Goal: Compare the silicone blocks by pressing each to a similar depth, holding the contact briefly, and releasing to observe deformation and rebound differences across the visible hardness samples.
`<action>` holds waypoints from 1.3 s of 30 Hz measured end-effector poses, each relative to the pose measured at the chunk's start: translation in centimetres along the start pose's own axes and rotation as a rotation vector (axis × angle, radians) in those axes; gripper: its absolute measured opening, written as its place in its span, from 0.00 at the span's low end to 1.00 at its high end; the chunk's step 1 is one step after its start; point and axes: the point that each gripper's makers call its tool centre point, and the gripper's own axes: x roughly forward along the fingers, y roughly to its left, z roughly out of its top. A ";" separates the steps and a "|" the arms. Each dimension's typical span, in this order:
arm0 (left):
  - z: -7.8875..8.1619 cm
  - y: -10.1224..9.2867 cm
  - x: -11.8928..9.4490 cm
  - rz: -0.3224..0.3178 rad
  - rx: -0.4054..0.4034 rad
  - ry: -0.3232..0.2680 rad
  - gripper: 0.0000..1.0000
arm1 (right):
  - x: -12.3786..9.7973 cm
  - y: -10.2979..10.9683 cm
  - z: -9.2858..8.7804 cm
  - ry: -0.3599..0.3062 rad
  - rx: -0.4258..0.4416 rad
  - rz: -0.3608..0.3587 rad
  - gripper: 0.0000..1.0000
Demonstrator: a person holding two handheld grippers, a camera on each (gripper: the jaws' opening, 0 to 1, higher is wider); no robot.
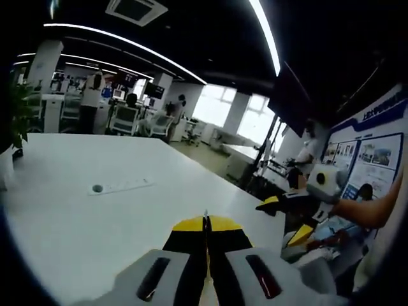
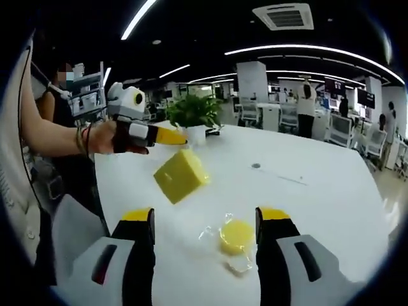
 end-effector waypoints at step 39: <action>0.2 -1.7 1.8 -0.086 0.032 0.040 0.00 | 7.2 0.9 2.2 0.095 -0.184 0.195 0.59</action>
